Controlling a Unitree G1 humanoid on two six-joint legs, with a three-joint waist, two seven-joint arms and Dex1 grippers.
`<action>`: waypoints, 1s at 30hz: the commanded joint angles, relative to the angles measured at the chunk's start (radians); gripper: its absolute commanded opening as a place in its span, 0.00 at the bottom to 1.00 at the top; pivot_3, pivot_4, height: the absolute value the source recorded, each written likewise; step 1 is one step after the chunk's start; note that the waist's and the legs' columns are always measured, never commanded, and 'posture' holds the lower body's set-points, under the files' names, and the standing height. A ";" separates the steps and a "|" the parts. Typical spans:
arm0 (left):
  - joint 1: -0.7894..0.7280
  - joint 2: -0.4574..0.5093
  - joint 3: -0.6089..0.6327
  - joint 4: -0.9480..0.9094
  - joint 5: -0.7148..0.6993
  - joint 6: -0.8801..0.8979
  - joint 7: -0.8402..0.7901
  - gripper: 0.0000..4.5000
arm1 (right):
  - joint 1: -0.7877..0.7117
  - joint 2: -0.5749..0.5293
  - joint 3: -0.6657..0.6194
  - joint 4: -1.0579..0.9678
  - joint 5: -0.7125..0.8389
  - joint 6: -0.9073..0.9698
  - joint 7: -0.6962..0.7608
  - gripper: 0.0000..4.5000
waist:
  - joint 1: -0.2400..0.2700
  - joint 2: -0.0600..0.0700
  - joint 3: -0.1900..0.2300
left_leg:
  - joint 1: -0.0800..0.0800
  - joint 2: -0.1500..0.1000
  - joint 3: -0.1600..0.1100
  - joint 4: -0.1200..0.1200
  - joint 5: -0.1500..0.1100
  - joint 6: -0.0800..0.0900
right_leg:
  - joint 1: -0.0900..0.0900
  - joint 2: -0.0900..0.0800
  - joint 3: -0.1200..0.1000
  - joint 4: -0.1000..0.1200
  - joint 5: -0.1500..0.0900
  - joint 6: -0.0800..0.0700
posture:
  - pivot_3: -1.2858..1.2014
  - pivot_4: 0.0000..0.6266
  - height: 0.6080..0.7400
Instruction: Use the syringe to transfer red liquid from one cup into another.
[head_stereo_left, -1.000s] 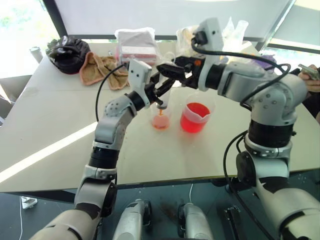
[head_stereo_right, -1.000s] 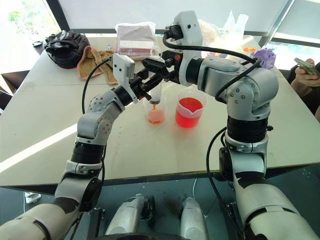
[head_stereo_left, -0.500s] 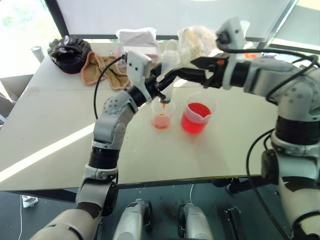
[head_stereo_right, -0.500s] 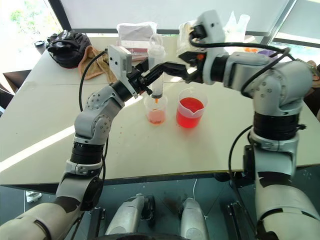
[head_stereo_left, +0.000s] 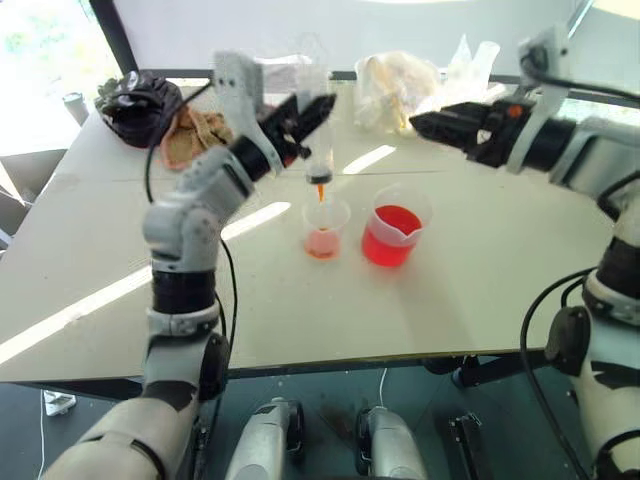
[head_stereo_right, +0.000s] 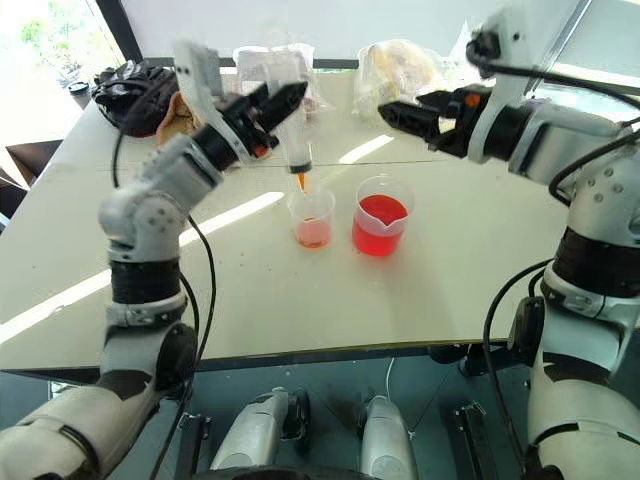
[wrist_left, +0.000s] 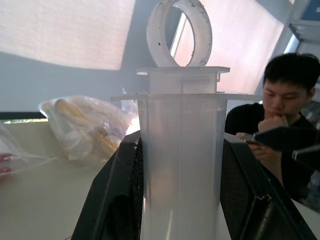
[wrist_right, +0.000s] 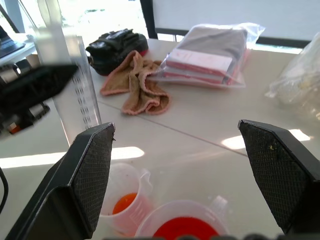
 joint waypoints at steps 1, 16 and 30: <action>-0.116 0.043 0.155 0.133 -0.076 0.190 0.179 0.32 | -0.002 0.014 -0.025 -0.047 0.012 -0.009 -0.032 0.91 | 0.000 0.000 0.000 | 0.000 0.000 0.000 0.000 0.000 0.000 | 0.000 0.000 0.000 0.000 0.000 0.000 | 0.52 0.24 1.00; -0.165 0.167 0.027 0.555 0.081 0.497 0.179 0.32 | 0.039 0.062 -0.054 -0.081 0.027 0.027 -0.143 0.91 | -0.001 0.000 0.000 | 0.001 -0.001 0.000 -0.001 0.000 -0.005 | 0.001 0.001 -0.002 0.000 0.000 0.005 | 0.52 0.24 1.00; -0.184 0.133 -0.013 0.650 0.203 0.605 0.198 0.55 | 0.054 0.100 -0.092 -0.124 0.034 0.083 -0.227 0.93 | -0.007 0.000 0.000 | 0.001 0.000 0.000 -0.006 0.002 -0.009 | -0.004 0.000 -0.001 0.002 0.001 0.005 | 0.52 0.24 1.00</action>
